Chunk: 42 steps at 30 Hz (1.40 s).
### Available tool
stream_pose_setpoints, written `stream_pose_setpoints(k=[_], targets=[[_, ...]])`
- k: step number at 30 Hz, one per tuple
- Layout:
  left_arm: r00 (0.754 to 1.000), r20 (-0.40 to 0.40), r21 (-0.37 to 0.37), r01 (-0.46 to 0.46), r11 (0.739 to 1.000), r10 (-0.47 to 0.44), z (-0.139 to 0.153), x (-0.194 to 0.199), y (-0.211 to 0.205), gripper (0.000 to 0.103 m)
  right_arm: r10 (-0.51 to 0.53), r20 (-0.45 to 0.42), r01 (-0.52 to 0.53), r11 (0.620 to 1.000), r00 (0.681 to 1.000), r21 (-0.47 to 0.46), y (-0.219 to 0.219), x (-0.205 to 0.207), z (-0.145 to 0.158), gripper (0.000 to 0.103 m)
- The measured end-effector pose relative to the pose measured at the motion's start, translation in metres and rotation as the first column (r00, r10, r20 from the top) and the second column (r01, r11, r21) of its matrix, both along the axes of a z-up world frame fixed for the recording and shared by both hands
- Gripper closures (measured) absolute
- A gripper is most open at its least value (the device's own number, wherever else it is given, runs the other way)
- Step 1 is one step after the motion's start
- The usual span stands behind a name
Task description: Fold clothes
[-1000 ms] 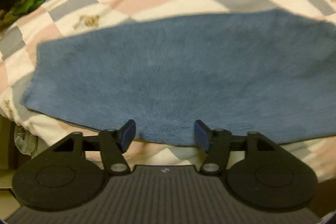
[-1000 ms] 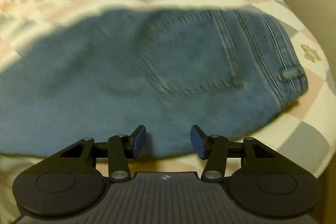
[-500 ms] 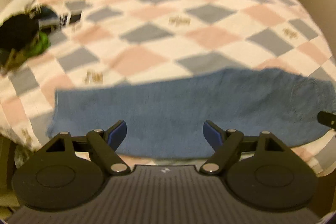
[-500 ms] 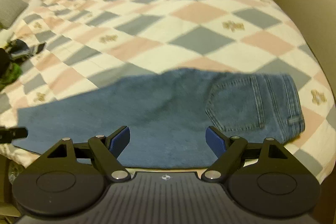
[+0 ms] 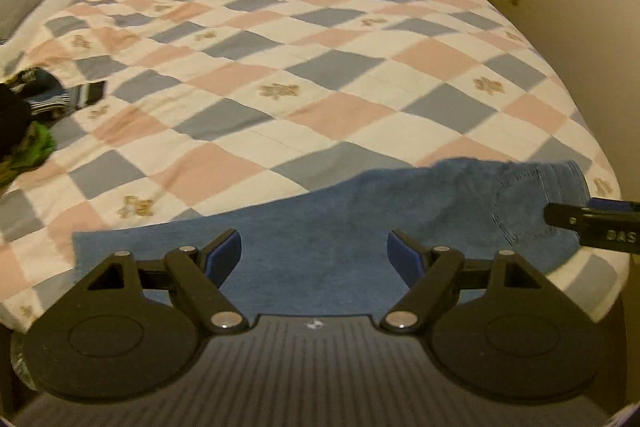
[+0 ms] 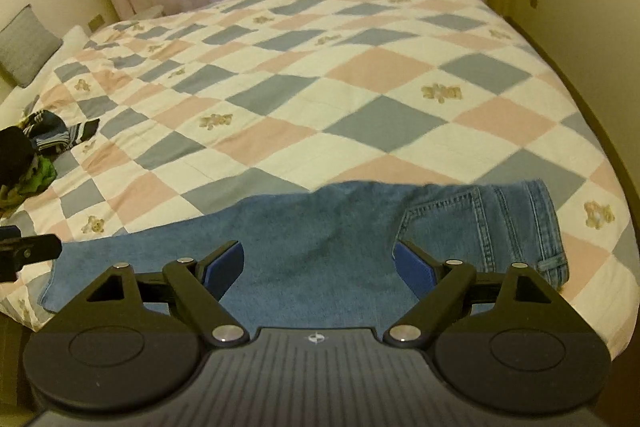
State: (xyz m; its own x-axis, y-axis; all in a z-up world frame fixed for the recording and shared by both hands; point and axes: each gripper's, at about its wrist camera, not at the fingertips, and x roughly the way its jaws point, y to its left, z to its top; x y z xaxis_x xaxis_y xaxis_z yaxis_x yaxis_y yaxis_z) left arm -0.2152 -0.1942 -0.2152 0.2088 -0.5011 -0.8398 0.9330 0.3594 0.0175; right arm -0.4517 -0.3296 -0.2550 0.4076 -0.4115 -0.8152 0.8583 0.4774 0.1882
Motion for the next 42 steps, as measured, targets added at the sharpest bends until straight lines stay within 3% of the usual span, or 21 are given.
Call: stream_pose_setpoints(k=[2, 3, 4, 6, 8, 13, 17, 19, 20, 22, 25, 27, 30, 33, 34, 35, 38, 42], targets=[[0.998, -0.044, 0.014, 0.039, 0.999, -0.038, -0.017, 0.005, -0.007, 0.039, -0.009, -0.006, 0.009, 1.000, 1.000, 0.026, -0.004, -0.001, -0.016, 0.032], [0.995, -0.078, 0.017, 0.057, 0.998, -0.055, -0.028, 0.010, -0.013, 0.047, -0.011, -0.006, 0.011, 0.999, 1.000, 0.041, -0.004, -0.001, -0.025, 0.050], [0.991, -0.113, 0.020, 0.075, 0.997, -0.072, -0.039, 0.014, -0.018, 0.064, -0.012, -0.001, 0.012, 0.998, 1.000, 0.067, -0.006, 0.000, -0.036, 0.059], [0.978, -0.183, 0.024, 0.108, 0.994, -0.102, -0.062, 0.024, -0.033, 0.085, -0.021, 0.005, 0.020, 0.992, 1.000, 0.128, -0.012, 0.001, -0.059, 0.079], [0.963, -0.234, 0.028, 0.142, 0.989, -0.131, -0.088, 0.033, -0.056, 0.089, -0.036, 0.006, 0.035, 0.990, 0.999, 0.137, -0.024, 0.007, -0.072, 0.091], [0.919, -0.280, -0.017, 0.284, 0.959, -0.278, -0.144, 0.041, -0.135, 0.093, -0.078, 0.037, 0.074, 0.992, 0.996, 0.099, -0.067, 0.032, -0.097, 0.092], [0.853, -0.327, -0.086, 0.402, 0.912, -0.407, -0.185, 0.041, -0.197, 0.093, -0.085, 0.062, 0.083, 0.996, 0.994, 0.034, -0.112, 0.063, -0.120, 0.092], [0.822, -0.354, -0.062, 0.456, 0.888, -0.446, -0.219, 0.037, -0.219, 0.092, -0.092, 0.022, 0.091, 0.995, 0.996, 0.039, -0.130, 0.073, -0.147, 0.092], [0.820, -0.362, -0.024, 0.467, 0.884, -0.443, -0.238, 0.036, -0.227, 0.092, -0.104, -0.018, 0.105, 0.993, 0.994, 0.051, -0.137, 0.075, -0.165, 0.100], [0.810, -0.386, 0.005, 0.482, 0.876, -0.443, -0.267, 0.037, -0.234, 0.092, -0.135, -0.067, 0.140, 0.987, 0.989, 0.080, -0.149, 0.074, -0.196, 0.103], [0.794, -0.400, -0.050, 0.479, 0.876, -0.457, -0.262, 0.046, -0.226, 0.093, -0.204, -0.043, 0.208, 0.969, 0.978, 0.131, -0.153, 0.062, -0.220, 0.103], [0.791, -0.408, -0.068, 0.472, 0.879, -0.457, -0.253, 0.051, -0.221, 0.092, -0.239, -0.035, 0.241, 0.966, 0.970, 0.097, -0.149, 0.059, -0.206, 0.103], [0.784, -0.406, -0.093, 0.475, 0.875, -0.469, -0.246, 0.053, -0.217, 0.092, -0.311, -0.024, 0.311, 0.950, 0.950, 0.009, -0.143, 0.044, -0.180, 0.092], [0.803, -0.366, -0.026, 0.497, 0.867, -0.471, -0.259, 0.045, -0.222, 0.090, -0.406, -0.088, 0.401, 0.913, 0.910, -0.073, -0.149, 0.013, -0.176, 0.088], [0.810, -0.357, -0.018, 0.492, 0.870, -0.465, -0.261, 0.043, -0.224, 0.089, -0.424, -0.138, 0.420, 0.905, 0.895, -0.061, -0.155, 0.003, -0.185, 0.089], [0.816, -0.351, -0.013, 0.487, 0.873, -0.460, -0.262, 0.042, -0.225, 0.089, -0.432, -0.173, 0.433, 0.901, 0.885, -0.032, -0.162, -0.007, -0.197, 0.103], [0.834, -0.320, -0.020, 0.469, 0.883, -0.450, -0.251, 0.038, -0.222, 0.089, -0.441, -0.142, 0.448, 0.894, 0.886, 0.015, -0.168, -0.027, -0.203, 0.103], [0.848, -0.291, -0.027, 0.455, 0.890, -0.443, -0.236, 0.028, -0.203, 0.084, -0.473, -0.106, 0.465, 0.880, 0.875, -0.095, -0.147, -0.039, -0.170, 0.086]])
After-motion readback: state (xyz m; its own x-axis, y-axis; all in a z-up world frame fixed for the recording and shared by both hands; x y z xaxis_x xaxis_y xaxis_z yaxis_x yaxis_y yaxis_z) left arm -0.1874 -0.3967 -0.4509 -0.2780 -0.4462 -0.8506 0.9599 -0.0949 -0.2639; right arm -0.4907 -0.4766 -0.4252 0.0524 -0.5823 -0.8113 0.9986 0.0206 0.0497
